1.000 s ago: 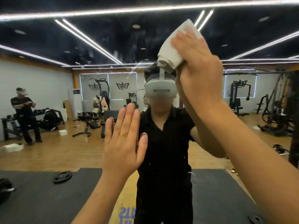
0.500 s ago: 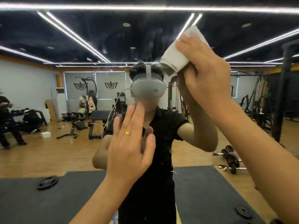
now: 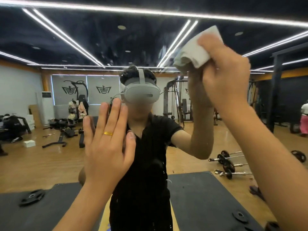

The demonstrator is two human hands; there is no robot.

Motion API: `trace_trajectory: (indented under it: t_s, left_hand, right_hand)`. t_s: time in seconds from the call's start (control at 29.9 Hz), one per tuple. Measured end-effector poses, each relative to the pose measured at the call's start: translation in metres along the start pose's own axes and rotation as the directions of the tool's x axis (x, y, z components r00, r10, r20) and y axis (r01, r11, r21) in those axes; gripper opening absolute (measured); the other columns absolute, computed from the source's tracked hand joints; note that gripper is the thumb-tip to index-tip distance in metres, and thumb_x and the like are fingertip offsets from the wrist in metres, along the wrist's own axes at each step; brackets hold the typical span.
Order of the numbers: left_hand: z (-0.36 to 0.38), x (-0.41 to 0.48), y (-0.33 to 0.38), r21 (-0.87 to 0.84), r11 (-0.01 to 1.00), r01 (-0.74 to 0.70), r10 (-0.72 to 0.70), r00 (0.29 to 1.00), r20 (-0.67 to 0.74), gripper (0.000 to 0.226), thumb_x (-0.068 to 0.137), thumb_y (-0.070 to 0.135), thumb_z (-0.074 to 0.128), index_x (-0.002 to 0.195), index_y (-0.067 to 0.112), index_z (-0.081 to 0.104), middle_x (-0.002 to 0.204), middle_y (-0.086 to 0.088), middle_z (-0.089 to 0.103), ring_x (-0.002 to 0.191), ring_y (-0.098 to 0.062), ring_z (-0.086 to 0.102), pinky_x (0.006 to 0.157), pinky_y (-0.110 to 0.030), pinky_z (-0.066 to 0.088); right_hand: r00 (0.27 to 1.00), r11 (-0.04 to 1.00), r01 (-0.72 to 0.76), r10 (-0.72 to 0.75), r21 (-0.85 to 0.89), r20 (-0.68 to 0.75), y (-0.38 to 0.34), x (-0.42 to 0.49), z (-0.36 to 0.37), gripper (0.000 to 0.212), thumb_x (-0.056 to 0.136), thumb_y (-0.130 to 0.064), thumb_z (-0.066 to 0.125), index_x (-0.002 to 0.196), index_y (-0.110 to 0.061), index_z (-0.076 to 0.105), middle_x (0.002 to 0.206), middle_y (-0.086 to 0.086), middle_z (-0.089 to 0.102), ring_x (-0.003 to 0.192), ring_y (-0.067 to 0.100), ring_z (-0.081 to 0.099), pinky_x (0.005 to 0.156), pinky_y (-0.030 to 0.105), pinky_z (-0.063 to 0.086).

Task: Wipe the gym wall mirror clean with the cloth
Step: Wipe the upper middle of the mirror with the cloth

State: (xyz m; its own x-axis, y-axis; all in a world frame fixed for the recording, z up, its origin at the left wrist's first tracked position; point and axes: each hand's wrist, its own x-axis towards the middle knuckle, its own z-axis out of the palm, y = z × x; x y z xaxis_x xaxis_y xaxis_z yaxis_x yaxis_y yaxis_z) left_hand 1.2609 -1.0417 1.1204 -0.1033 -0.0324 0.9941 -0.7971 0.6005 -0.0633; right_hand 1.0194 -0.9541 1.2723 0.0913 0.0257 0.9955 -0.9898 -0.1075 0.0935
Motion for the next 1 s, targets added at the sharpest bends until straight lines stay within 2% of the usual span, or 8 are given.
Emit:
trace_trajectory:
  t_s: [0.1, 0.17, 0.27, 0.4, 0.5, 0.6, 0.84, 1.0]
  left_hand:
    - [0.001, 0.000, 0.000, 0.019, 1.000, -0.002, 0.002, 1.000, -0.005, 0.060, 0.101, 0.027, 0.044, 0.157, 0.008, 0.038, 0.167, -0.008, 0.027, 0.158, -0.026, 0.017, 0.128, -0.054, 0.006]
    - [0.001, 0.000, 0.000, 0.020, 1.000, -0.005, 0.005, 1.000, -0.004, 0.059, 0.101, 0.027, 0.043, 0.157, 0.008, 0.038, 0.167, -0.008, 0.028, 0.158, -0.027, 0.018, 0.128, -0.054, 0.006]
    - [0.000, 0.001, 0.000, 0.023, 1.000, -0.008, 0.008, 1.000, -0.008, 0.059, 0.101, 0.027, 0.043, 0.157, 0.008, 0.039, 0.167, -0.008, 0.028, 0.158, -0.027, 0.019, 0.128, -0.053, 0.005]
    - [-0.001, 0.000, 0.000, 0.014, 1.000, -0.006, 0.006, 1.000, -0.008, 0.058, 0.102, 0.028, 0.042, 0.156, 0.008, 0.039, 0.167, -0.008, 0.028, 0.158, -0.026, 0.019, 0.128, -0.053, 0.005]
    - [-0.001, 0.001, 0.001, 0.008, 1.000, 0.000, 0.000, 1.000, 0.009, 0.060, 0.102, 0.029, 0.041, 0.158, 0.009, 0.036, 0.168, -0.008, 0.026, 0.158, -0.026, 0.016, 0.128, -0.053, 0.004]
    - [-0.001, 0.001, 0.001, 0.006, 1.000, 0.000, 0.000, 1.000, 0.010, 0.060, 0.101, 0.028, 0.041, 0.158, 0.009, 0.036, 0.168, -0.008, 0.026, 0.158, -0.025, 0.015, 0.128, -0.053, 0.004]
    - [-0.002, 0.001, 0.001, 0.005, 1.000, -0.007, 0.007, 1.000, 0.003, 0.059, 0.101, 0.028, 0.041, 0.157, 0.008, 0.038, 0.167, -0.008, 0.027, 0.158, -0.026, 0.017, 0.128, -0.052, 0.003]
    - [0.000, 0.000, 0.000, 0.008, 1.000, -0.008, 0.008, 1.000, 0.000, 0.060, 0.102, 0.028, 0.041, 0.158, 0.008, 0.036, 0.167, -0.009, 0.027, 0.158, -0.026, 0.017, 0.128, -0.052, 0.003]
  right_hand:
    - [0.986, 0.989, -0.142, 0.144, 0.028, -0.082, 0.005, 0.002, 0.003, 0.035, 0.106, -0.023, 0.046, 0.138, -0.018, 0.060, 0.110, 0.003, 0.072, 0.094, 0.012, 0.066, 0.073, 0.007, 0.044]
    - [0.982, 0.987, -0.154, 0.157, 0.044, -0.100, -0.019, -0.006, 0.016, 0.039, 0.105, -0.025, 0.046, 0.141, -0.016, 0.060, 0.116, 0.007, 0.072, 0.096, 0.016, 0.069, 0.077, 0.015, 0.051]
    - [0.999, 0.995, 0.002, 0.001, 0.095, -0.036, -0.058, -0.018, 0.028, 0.042, 0.099, -0.016, 0.056, 0.140, -0.011, 0.062, 0.133, 0.012, 0.068, 0.105, 0.030, 0.071, 0.081, 0.039, 0.061]
    - [0.996, 0.996, 0.080, -0.081, 0.027, 0.042, -0.031, -0.002, 0.005, 0.042, 0.100, -0.028, 0.048, 0.136, -0.015, 0.064, 0.112, 0.009, 0.074, 0.092, 0.024, 0.070, 0.072, 0.024, 0.047]
    - [1.000, 1.000, -0.003, 0.003, -0.013, 0.014, 0.000, 0.003, -0.008, 0.040, 0.101, -0.023, 0.048, 0.137, -0.016, 0.064, 0.121, 0.009, 0.072, 0.103, 0.025, 0.070, 0.083, 0.026, 0.051]
    - [1.000, 0.997, -0.010, 0.011, 0.076, -0.007, -0.009, -0.003, 0.007, 0.043, 0.098, -0.022, 0.046, 0.136, -0.011, 0.065, 0.142, 0.008, 0.063, 0.129, 0.028, 0.062, 0.107, 0.039, 0.051]
    - [0.910, 0.921, 0.382, -0.389, 0.076, 0.142, 0.000, 0.013, 0.006, 0.039, 0.099, -0.015, 0.052, 0.136, -0.009, 0.065, 0.144, 0.010, 0.061, 0.142, 0.031, 0.049, 0.114, 0.051, 0.044]
    - [0.976, 0.979, 0.205, -0.205, -0.004, 0.071, 0.060, -0.018, -0.020, 0.038, 0.099, -0.006, 0.061, 0.136, -0.007, 0.062, 0.145, 0.011, 0.058, 0.140, 0.029, 0.051, 0.112, 0.050, 0.047]
